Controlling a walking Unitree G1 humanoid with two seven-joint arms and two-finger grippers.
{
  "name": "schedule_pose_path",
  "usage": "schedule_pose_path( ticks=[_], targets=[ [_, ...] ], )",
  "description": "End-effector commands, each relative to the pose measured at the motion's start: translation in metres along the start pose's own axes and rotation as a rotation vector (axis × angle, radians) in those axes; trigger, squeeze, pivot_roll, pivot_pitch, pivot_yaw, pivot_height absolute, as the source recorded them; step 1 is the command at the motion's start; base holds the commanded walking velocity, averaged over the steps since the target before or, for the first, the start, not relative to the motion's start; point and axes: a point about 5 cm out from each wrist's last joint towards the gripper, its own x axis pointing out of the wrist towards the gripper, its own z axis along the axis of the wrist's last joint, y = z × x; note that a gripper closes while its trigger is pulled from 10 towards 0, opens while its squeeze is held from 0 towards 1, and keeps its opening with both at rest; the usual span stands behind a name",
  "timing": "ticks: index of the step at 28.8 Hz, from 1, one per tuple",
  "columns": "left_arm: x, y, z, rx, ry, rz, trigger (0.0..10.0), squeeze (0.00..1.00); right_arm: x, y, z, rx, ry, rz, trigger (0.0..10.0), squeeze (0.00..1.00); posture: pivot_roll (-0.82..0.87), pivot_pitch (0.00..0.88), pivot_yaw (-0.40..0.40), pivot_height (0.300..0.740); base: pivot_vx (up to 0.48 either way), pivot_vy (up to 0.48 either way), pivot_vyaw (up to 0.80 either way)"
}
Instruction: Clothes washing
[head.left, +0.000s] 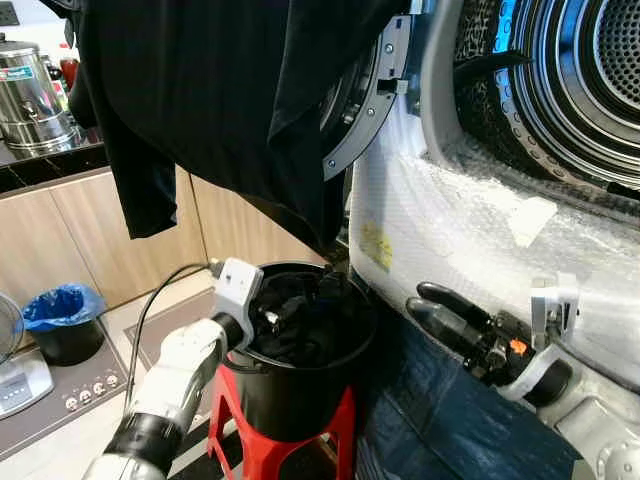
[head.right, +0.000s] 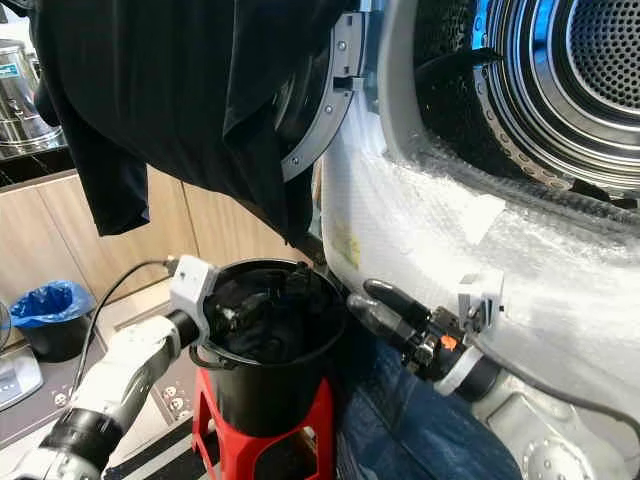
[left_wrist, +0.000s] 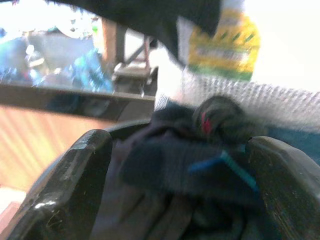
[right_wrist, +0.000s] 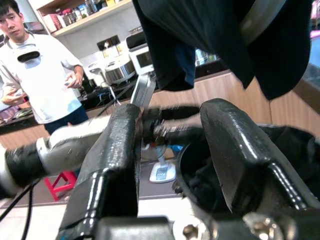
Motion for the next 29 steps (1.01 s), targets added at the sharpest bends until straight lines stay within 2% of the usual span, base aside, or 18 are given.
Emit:
schedule_pose_path(
  ticks=[1, 9, 17, 20, 24, 26, 29],
  targets=[
    [0.005, -0.001, 0.004, 0.04, 0.002, -0.03, 10.0, 0.0, 0.001, 0.005, 0.006, -0.037, -0.021, -0.001, 10.0, 0.0, -0.1, 0.0, 0.019, 0.74, 0.0, 0.0, 0.0],
    [0.016, -0.004, 0.008, 0.048, 0.002, -0.098, 10.0, 0.0, -0.005, 0.013, 0.004, -0.033, -0.042, -0.026, 10.0, 0.0, -0.15, 0.0, 0.036, 0.74, 0.0, 0.0, 0.0],
    [0.02, -0.013, 0.001, 0.054, 0.031, -0.194, 10.0, 0.0, -0.009, 0.02, 0.003, -0.021, -0.042, -0.041, 10.0, 0.0, -0.17, 0.003, 0.032, 0.74, 0.0, 0.0, 0.0],
    [0.021, -0.015, 0.001, 0.059, 0.031, -0.215, 10.0, 0.0, -0.01, 0.023, 0.005, -0.018, -0.044, -0.044, 10.0, 0.0, -0.18, 0.033, 0.03, 0.74, 0.0, 0.0, 0.0],
    [0.02, -0.012, 0.0, 0.068, 0.039, -0.23, 10.0, 0.0, -0.013, 0.027, 0.006, -0.009, -0.047, -0.058, 10.0, 0.0, -0.19, 0.069, 0.024, 0.74, 0.0, 0.0, 0.0],
    [0.019, -0.008, 0.0, 0.092, 0.046, -0.224, 10.0, 0.0, -0.015, 0.029, 0.006, -0.002, -0.044, -0.065, 10.0, 0.0, -0.19, 0.08, 0.025, 0.74, 0.0, 0.0, 0.0],
    [0.016, 0.001, 0.0, 0.081, 0.057, -0.213, 10.0, 0.0, -0.018, 0.031, 0.005, 0.008, -0.042, -0.075, 10.0, 0.0, -0.19, 0.101, 0.023, 0.74, 0.0, 0.0, 0.0]
  ],
)
